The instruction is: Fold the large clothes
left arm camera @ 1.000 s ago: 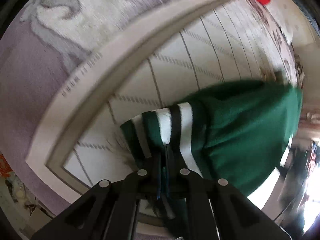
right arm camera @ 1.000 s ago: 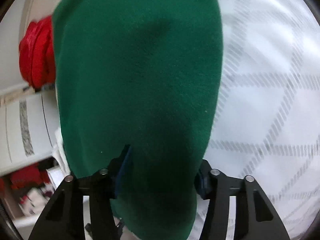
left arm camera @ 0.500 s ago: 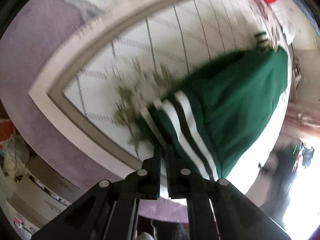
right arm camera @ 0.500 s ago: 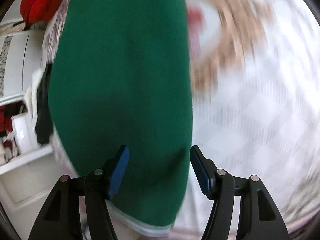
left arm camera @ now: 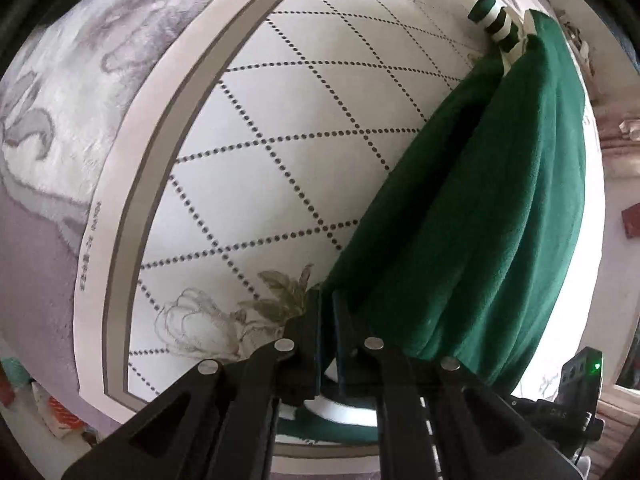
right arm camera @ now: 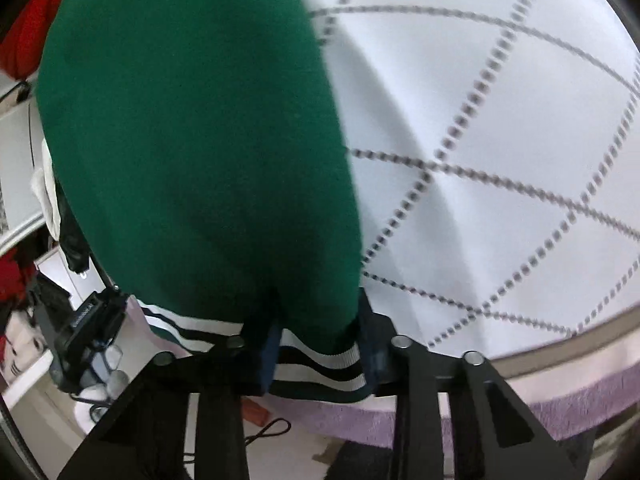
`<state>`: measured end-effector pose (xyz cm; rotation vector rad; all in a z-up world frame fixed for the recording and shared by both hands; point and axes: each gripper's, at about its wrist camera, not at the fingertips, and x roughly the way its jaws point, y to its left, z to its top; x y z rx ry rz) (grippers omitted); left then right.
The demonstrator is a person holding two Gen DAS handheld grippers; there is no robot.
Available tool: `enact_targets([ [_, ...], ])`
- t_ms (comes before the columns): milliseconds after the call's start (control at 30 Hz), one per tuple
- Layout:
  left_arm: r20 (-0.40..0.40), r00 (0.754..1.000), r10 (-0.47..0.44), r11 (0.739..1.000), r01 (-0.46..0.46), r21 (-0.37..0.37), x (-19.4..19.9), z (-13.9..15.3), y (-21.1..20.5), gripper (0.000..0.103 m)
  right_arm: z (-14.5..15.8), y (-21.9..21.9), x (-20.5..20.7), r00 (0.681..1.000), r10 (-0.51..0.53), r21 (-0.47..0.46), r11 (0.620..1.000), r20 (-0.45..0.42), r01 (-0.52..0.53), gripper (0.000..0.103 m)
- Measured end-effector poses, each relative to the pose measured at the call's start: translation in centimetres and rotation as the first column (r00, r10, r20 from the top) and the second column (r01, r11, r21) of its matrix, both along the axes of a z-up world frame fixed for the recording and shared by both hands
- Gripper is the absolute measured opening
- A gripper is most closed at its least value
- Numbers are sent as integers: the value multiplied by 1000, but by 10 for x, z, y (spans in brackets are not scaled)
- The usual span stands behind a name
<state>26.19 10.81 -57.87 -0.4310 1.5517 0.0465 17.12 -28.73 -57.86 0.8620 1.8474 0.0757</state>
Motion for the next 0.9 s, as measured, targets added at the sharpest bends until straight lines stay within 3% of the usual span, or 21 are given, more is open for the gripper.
enact_targets([
  [67,4,1000,-17,1000,17,0,-13,5,6,7,6,3,5,998,56,1,998,2,-56,33],
  [167,23,999,-27,999,27,24,-36,20,19,11,11,1,14,998,70,30,997,-3,-70,42],
  [200,21,999,-35,999,35,28,-36,23,19,23,15,-7,22,998,66,25,997,7,-66,43],
  [233,17,999,-41,999,41,27,-31,25,15,49,21,-14,26,998,56,14,998,31,-57,46],
  [300,36,999,-31,999,30,20,-28,34,15,76,34,-30,37,994,5,-6,1000,111,-4,56],
  [333,54,998,-14,1000,13,7,-29,38,16,76,38,-38,44,989,-18,-16,1000,144,20,66],
  [400,66,998,17,1000,-15,-25,-31,39,19,76,42,-58,68,975,-64,-39,996,213,74,73],
  [467,51,997,52,998,-49,-44,-29,32,19,76,39,-79,98,962,-97,-52,992,256,114,73],
  [600,36,991,127,989,-124,-76,-41,21,21,76,36,-110,180,906,-121,-67,985,405,162,73],
  [700,46,989,144,987,-140,-73,-45,16,19,76,18,-124,259,874,-140,-26,985,465,171,73],
  [767,46,984,170,982,-166,-86,-46,18,17,76,-2,-126,292,878,-190,80,982,439,173,74],
  [800,48,982,182,980,-178,-88,-43,20,13,76,-3,-124,300,872,-208,83,978,444,191,71],
  [833,56,981,185,980,-180,-86,-48,23,17,76,0,-119,307,868,-198,87,980,455,178,59],
  [867,65,981,183,981,-178,-76,-48,26,15,76,1,-113,308,875,-181,70,983,449,168,39],
  [900,74,981,180,982,-176,-63,-44,29,12,76,6,-111,302,863,-197,41,979,464,201,31],
])
